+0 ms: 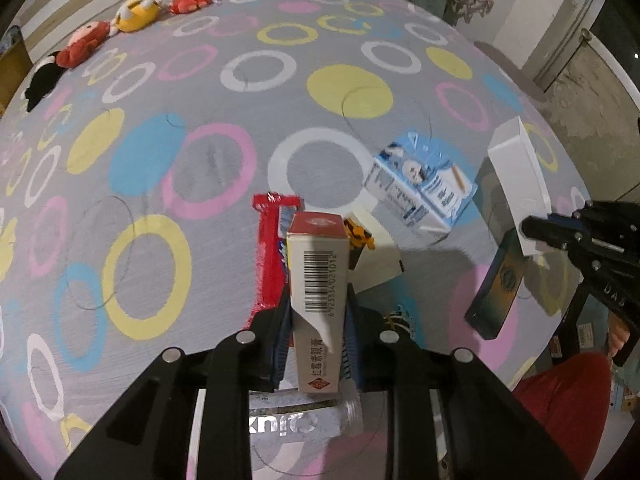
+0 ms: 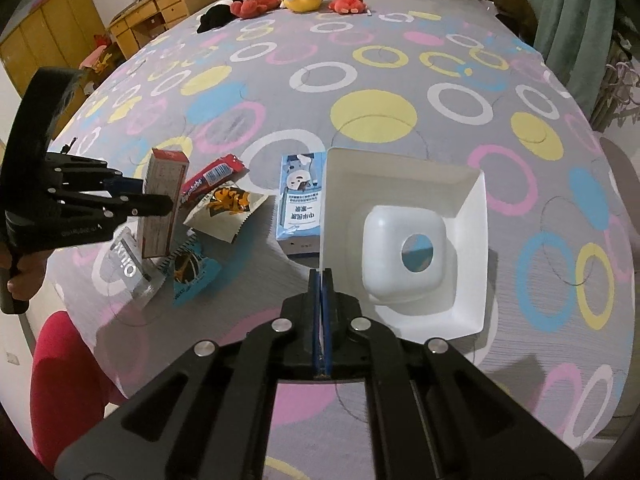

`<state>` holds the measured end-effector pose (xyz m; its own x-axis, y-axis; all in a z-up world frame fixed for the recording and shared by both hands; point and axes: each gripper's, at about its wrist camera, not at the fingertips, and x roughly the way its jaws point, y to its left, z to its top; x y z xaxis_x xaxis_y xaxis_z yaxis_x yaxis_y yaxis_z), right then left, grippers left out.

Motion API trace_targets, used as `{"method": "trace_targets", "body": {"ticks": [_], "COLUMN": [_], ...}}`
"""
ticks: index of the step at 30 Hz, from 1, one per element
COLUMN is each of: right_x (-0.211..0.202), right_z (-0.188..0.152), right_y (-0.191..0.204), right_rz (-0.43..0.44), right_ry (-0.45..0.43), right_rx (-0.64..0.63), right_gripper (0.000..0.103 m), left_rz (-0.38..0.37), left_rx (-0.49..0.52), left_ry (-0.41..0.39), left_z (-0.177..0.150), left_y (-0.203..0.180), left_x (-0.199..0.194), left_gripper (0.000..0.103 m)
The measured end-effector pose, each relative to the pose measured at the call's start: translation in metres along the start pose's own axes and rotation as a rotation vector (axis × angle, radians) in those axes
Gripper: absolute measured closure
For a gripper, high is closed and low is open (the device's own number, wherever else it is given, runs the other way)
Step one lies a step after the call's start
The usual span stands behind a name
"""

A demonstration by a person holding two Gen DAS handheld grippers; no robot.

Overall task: Collect trash
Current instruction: 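Grasp the white tissue box with the right tool while the left tool grasps the white-red medicine box, then carry both boxes down over the white-red plastic bag on the floor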

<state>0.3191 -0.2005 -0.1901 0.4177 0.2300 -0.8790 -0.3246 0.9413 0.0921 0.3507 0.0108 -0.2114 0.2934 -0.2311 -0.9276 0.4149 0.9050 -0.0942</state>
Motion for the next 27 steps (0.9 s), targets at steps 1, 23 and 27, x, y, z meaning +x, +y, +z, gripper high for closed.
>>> {"method": "trace_targets", "body": {"ticks": [1,23,27], "right_x": [-0.004,-0.145,-0.162], "right_z": [0.001,-0.033,-0.051], "right_y": [0.001,0.074,0.09], "right_rz": [-0.001,-0.015,-0.014], "right_ry": [-0.005,-0.151,-0.161], "right_rx": [0.0,-0.065,-0.087], "right_gripper": [0.1,0.101,0.101], "left_rz": [-0.003,0.027,0.022], "left_rx": [-0.005,0.05,0.064], "left_ry": [-0.006,-0.156,-0.165], "left_z": [0.001,-0.071,-0.087], "left_y": [0.001,-0.067,-0.082], "left_x": [-0.005,-0.14,-0.153], "left_gripper": [0.079,0.079,0.079]}}
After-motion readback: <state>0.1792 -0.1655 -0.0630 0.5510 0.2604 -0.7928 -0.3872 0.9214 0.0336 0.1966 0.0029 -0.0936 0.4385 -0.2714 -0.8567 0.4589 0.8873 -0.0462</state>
